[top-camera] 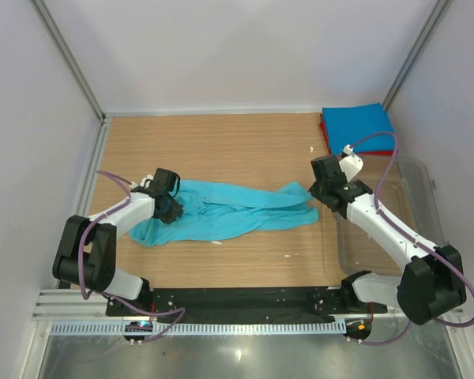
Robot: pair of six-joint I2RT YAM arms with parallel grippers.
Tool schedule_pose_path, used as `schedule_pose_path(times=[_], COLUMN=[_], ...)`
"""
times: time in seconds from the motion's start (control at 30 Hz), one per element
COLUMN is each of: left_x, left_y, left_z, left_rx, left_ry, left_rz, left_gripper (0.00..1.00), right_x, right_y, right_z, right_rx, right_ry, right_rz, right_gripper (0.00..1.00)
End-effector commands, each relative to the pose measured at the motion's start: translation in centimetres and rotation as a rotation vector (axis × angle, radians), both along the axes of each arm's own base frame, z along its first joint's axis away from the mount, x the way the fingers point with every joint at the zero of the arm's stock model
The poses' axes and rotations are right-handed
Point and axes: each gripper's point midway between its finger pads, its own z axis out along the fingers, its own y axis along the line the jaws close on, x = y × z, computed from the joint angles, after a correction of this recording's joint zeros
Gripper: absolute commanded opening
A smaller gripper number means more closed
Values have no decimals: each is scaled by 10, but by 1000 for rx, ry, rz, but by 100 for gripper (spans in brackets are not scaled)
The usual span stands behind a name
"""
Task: Fold and stack the t-shirts
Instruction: Flatten the tshirt out
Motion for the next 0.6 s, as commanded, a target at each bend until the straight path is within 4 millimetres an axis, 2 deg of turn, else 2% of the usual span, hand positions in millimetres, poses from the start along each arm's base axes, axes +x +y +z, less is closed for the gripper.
schedule_pose_path(times=[0.0, 0.2, 0.57], left_x=[-4, -1, -9], left_y=[11, 10, 5], left_z=[9, 28, 10], left_rx=[64, 68, 57], left_ry=[-18, -70, 1], left_rz=[21, 16, 2], left_gripper=[23, 23, 22], right_x=[8, 5, 5], right_y=[-4, -6, -4], right_z=[11, 8, 7], right_rx=[-23, -24, -14], right_ry=[-36, -35, -36], right_rz=[-16, -19, -18], right_gripper=[1, 1, 1])
